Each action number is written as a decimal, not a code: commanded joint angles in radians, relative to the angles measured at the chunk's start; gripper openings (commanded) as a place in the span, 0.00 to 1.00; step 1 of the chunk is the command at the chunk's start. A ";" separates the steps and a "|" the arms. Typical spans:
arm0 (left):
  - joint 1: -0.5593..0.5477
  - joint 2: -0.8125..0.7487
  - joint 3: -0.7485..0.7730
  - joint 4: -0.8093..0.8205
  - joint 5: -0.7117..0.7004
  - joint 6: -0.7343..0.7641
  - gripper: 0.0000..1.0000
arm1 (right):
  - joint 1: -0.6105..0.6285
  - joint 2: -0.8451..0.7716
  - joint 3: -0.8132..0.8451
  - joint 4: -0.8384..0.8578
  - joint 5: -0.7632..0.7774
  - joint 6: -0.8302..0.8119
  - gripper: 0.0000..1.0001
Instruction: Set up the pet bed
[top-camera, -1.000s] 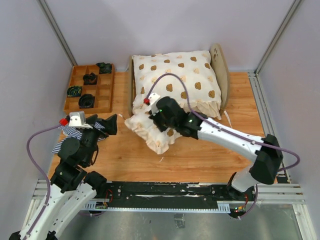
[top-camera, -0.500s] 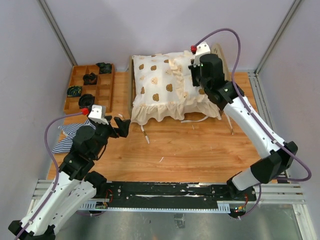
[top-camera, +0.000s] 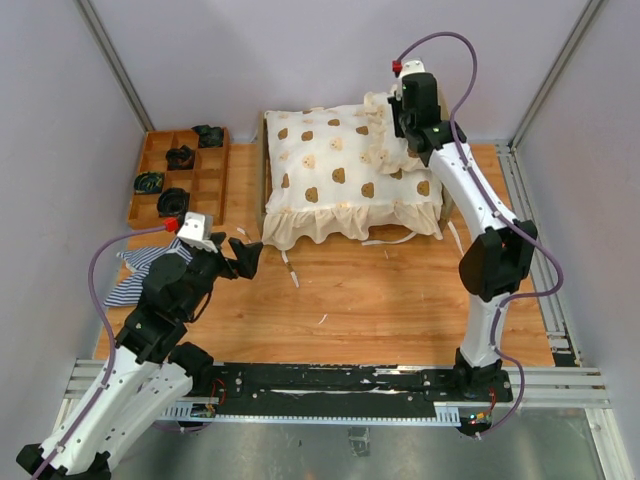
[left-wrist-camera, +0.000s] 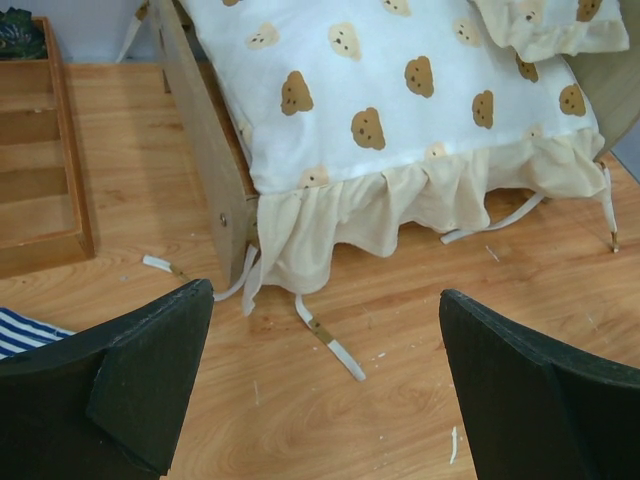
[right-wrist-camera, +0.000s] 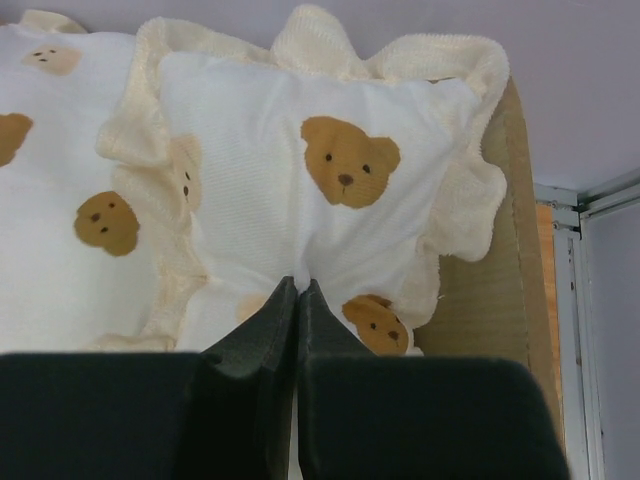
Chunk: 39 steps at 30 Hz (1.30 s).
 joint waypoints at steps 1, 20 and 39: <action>0.004 -0.002 0.007 0.009 0.015 0.022 0.99 | -0.045 0.053 0.082 -0.004 -0.050 -0.010 0.00; 0.004 0.016 0.005 0.011 0.009 0.018 0.99 | -0.101 0.066 0.100 -0.023 -0.177 -0.022 0.62; 0.004 0.015 0.001 0.009 0.008 0.015 0.99 | -0.097 0.021 -0.024 0.031 -0.201 0.004 0.21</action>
